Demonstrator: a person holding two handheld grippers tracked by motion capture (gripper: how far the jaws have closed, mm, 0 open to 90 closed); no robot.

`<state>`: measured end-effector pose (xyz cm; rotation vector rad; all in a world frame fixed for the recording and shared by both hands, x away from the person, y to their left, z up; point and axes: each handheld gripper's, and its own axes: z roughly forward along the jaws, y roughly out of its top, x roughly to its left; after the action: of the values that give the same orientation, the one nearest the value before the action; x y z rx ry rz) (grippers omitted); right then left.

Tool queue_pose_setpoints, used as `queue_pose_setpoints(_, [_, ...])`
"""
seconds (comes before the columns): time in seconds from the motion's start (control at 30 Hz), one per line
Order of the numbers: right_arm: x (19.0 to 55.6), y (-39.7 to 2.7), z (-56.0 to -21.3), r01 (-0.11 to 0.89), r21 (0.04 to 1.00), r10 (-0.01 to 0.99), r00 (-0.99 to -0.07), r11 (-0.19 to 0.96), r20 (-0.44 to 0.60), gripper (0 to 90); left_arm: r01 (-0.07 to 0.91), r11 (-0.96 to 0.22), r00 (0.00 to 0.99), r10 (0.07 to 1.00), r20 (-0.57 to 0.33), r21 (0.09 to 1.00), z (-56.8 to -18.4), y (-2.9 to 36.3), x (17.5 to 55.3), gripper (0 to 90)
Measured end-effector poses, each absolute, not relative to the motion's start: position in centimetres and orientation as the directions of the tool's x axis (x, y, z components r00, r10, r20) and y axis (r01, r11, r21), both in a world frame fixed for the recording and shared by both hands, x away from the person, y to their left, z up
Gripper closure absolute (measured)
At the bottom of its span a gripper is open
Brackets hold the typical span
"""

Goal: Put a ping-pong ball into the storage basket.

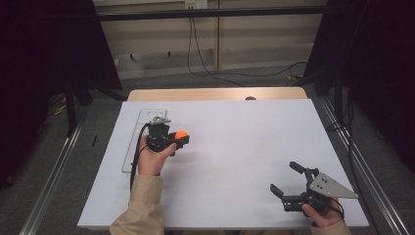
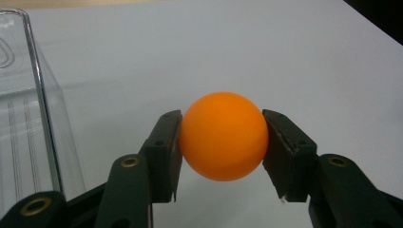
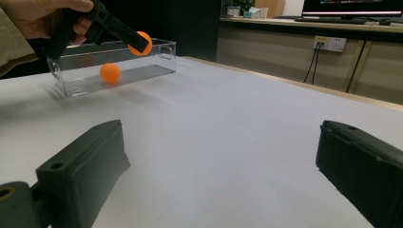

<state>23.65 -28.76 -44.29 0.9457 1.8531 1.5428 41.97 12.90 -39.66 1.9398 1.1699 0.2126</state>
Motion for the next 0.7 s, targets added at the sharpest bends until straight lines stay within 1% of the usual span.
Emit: queue_pose_setpoints(0.7, [23.65,-28.75,-44.3,0.172,0.98,0.796,-0.605,0.095,0.029,2.1,0.662,-0.201,0.535,0.801,-0.268,0.722,-38.98,13.67,41.87,50.8])
